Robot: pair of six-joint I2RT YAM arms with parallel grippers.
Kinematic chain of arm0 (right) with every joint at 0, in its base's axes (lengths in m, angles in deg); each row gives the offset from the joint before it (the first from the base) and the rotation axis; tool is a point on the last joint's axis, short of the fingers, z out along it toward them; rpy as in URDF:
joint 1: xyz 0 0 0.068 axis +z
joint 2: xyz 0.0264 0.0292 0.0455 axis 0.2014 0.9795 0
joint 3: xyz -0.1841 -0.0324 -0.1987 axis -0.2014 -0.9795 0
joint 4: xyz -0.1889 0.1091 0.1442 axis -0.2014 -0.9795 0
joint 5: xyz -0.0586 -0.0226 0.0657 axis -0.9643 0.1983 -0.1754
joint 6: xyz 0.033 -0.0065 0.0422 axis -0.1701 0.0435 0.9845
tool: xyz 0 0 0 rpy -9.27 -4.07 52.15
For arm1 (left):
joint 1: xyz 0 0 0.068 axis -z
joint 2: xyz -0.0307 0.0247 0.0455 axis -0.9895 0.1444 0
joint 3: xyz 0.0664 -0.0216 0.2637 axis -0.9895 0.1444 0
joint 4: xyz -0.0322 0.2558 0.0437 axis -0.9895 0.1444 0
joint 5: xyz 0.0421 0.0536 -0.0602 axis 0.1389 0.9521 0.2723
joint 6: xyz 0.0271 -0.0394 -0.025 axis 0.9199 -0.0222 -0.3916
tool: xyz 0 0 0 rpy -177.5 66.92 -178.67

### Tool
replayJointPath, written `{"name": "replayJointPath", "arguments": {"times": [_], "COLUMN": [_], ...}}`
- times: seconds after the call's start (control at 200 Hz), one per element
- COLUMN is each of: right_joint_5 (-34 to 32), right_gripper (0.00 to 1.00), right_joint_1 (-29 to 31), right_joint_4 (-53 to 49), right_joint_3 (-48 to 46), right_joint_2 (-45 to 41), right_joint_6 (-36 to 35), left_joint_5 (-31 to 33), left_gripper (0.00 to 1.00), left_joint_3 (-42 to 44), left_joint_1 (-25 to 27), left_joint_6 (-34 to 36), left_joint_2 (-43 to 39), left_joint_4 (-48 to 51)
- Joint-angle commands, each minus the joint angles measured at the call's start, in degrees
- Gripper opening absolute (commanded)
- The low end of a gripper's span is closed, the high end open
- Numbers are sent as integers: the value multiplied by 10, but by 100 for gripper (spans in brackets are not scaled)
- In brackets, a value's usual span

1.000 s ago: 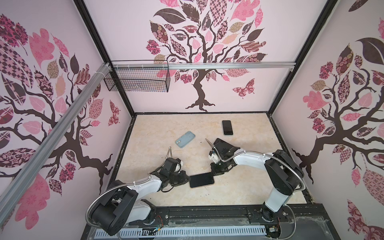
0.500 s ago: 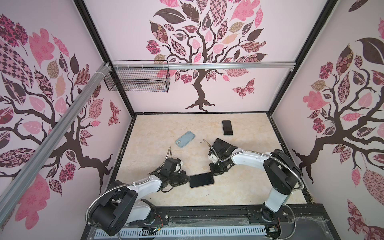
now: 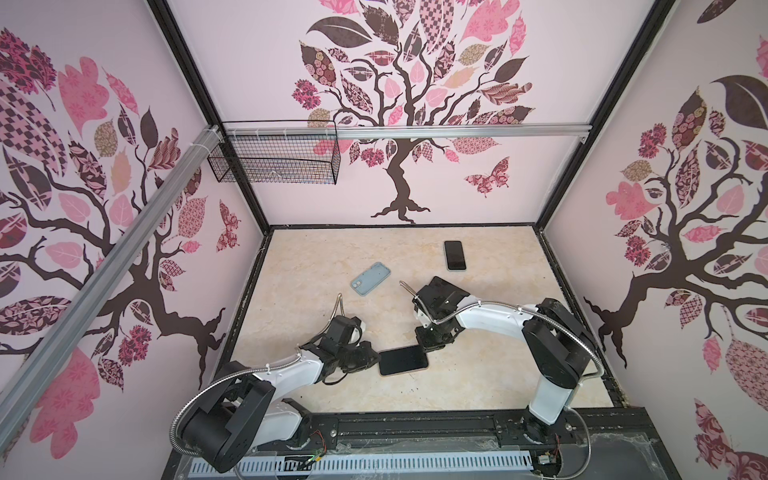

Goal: Put the phone into the phone case

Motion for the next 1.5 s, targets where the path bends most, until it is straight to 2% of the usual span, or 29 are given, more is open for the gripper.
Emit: {"name": "replayJointPath", "arguments": {"times": [0.0,1.095,1.495], "right_joint_5": [-18,-16,-4], "right_gripper": [9,8,8], "right_joint_1": [86,110,118], "right_joint_4": [237,258,264], "right_joint_3": [-86,-70,-63], "right_joint_2": [259,331,357], "right_joint_6": [4,23,24], "left_joint_5": [1,13,35], "left_gripper": [11,11,11], "left_joint_3": [10,15,13], "left_joint_1": [23,23,23], "left_joint_6": [11,9,16], "left_joint_2": [24,3,-20], "left_joint_4": [-52,-35,5]}}
